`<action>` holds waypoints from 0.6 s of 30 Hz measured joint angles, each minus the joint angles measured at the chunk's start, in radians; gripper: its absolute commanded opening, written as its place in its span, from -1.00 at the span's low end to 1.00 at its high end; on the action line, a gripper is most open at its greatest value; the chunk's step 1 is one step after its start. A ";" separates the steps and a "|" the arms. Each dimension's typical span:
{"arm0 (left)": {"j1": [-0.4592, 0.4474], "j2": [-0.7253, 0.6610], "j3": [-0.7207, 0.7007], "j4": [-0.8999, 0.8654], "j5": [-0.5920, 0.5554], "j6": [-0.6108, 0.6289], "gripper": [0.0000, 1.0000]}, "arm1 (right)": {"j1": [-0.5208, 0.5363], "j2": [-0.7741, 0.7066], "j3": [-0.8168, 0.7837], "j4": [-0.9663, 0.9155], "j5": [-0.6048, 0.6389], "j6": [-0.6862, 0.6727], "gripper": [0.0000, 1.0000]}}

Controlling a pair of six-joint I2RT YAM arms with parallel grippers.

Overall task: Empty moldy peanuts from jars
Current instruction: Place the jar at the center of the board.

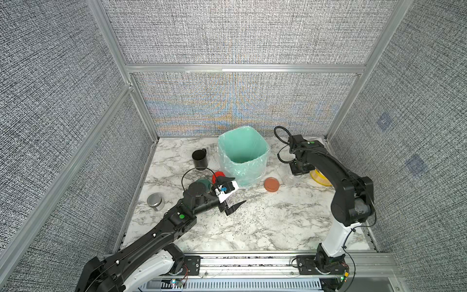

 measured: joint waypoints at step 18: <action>0.224 -0.062 0.154 -0.524 -0.375 -0.115 1.00 | -0.045 0.079 -0.037 0.050 0.055 -0.034 0.32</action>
